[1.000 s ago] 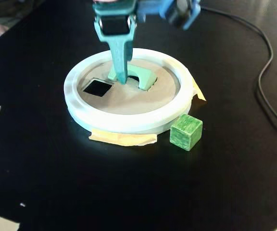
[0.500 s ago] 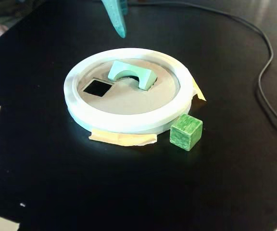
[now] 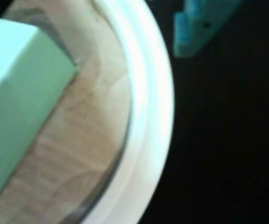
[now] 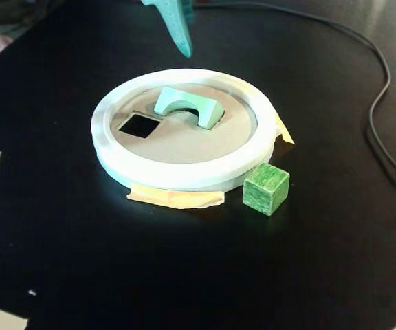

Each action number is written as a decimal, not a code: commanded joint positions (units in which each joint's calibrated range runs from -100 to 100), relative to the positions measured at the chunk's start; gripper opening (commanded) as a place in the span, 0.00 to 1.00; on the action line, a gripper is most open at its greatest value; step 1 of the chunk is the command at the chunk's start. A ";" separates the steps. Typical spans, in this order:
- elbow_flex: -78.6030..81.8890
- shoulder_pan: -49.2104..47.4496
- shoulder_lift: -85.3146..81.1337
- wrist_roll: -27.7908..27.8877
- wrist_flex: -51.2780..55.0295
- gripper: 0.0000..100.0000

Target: Pick up the U shape block and drop it in corresponding U shaped hole

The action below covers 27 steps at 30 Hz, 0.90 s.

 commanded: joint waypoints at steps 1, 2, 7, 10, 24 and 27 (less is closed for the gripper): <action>-4.94 -3.76 1.25 -0.44 -2.07 0.92; -5.03 -3.88 1.96 -0.44 -3.57 0.99; -4.30 -5.50 5.37 -0.49 -14.71 1.00; -4.85 -5.50 8.77 -0.54 -18.43 1.00; -4.03 -4.38 15.04 -1.76 -17.62 1.00; -3.94 -4.38 16.29 -1.51 -17.52 1.00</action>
